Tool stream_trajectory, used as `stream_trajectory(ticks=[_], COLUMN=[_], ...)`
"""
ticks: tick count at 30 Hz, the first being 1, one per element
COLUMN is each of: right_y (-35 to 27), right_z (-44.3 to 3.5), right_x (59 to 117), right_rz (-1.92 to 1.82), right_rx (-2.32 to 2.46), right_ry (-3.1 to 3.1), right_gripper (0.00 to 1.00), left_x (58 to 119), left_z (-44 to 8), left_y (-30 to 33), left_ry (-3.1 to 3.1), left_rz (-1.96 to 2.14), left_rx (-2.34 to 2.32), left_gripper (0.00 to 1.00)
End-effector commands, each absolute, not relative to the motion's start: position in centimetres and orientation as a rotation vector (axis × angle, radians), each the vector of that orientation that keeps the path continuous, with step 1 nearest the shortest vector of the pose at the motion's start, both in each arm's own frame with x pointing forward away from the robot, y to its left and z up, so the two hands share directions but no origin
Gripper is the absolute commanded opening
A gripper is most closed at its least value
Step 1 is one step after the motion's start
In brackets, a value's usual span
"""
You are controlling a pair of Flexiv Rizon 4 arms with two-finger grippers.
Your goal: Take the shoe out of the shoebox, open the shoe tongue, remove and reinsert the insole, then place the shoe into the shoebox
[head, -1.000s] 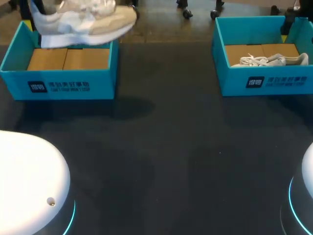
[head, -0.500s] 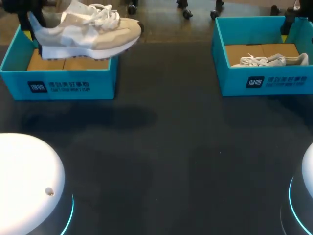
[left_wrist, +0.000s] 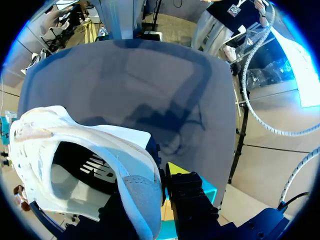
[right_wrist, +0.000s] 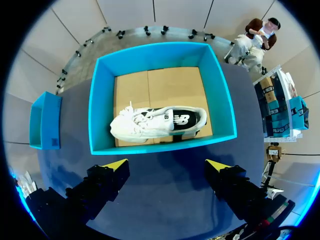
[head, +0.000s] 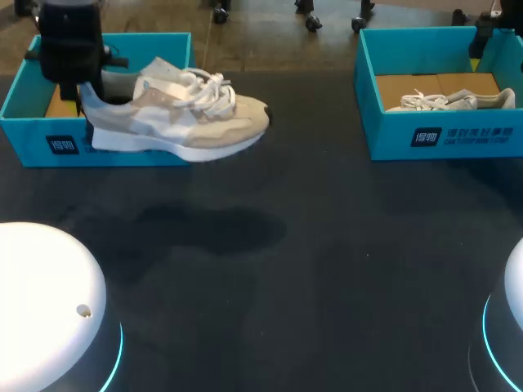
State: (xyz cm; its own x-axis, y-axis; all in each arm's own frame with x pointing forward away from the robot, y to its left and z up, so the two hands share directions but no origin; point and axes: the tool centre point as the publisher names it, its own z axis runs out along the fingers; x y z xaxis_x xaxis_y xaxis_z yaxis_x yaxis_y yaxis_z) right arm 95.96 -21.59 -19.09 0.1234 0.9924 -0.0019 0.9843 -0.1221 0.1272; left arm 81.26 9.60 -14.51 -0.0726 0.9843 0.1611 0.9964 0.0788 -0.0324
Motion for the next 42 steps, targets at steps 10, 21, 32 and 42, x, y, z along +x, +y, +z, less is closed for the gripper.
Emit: stream_trajectory(ticks=[10,21,32,42], right_y=[-21.6,-21.6,-21.6,-21.6], right_z=[-19.1,-19.1,-19.1,-19.1], right_x=[96.0,96.0,96.0,96.0], right_rz=[0.125,0.125,0.125,0.125], right_rx=[2.28,2.28,2.28,2.28], right_ry=[2.014,2.014,2.014,2.014], right_gripper=[1.0,1.0,1.0,1.0], left_x=[79.2,78.6,75.3,74.9], left_z=[-15.7,-18.4,-23.0,-23.8], left_y=[8.5,7.2,2.5,1.8], left_ry=[-2.292,-2.256,-2.194,-2.18], left_rz=[-0.389,-0.378,-0.253,-0.244], left_rx=[-2.156,-2.132,-2.125,-2.116], left_gripper=[0.0,0.0,0.0,0.0])
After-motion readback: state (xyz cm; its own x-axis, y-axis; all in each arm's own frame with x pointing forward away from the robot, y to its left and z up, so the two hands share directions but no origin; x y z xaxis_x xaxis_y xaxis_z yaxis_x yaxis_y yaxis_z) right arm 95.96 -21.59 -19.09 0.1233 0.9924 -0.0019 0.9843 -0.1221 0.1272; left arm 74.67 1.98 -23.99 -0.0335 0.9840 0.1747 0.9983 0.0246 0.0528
